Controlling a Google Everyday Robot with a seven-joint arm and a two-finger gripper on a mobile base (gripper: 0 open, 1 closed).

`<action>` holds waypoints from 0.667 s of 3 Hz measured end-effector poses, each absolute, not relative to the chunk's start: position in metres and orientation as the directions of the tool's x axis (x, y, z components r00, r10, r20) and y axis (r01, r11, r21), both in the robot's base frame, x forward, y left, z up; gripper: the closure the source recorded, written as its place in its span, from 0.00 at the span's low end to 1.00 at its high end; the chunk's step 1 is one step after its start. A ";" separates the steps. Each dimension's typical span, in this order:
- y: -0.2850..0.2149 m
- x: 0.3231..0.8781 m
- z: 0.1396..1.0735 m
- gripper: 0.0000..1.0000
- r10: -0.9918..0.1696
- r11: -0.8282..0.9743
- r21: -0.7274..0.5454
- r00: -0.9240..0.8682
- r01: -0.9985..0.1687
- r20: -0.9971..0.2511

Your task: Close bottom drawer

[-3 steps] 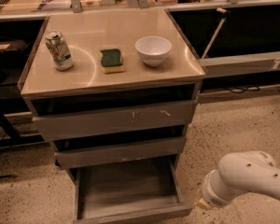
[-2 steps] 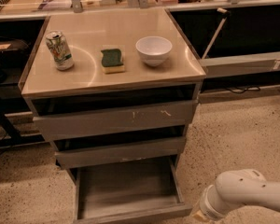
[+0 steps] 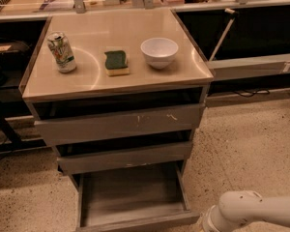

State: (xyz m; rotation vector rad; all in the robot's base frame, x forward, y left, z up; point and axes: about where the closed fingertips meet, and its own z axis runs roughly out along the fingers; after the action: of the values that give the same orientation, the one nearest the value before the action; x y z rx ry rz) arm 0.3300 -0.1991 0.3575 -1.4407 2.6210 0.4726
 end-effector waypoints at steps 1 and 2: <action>-0.199 0.330 0.357 1.00 -0.803 0.500 0.215 -0.542 -0.839 -0.246; -0.196 0.324 0.323 1.00 -0.781 0.513 0.238 -0.563 -0.825 -0.271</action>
Offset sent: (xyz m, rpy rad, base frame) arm -0.0167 0.0081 -0.1147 0.1178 0.0138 -0.0874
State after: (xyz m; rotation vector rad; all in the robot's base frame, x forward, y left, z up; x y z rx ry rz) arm 0.3244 -0.1962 0.3235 -1.3970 2.6181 0.5174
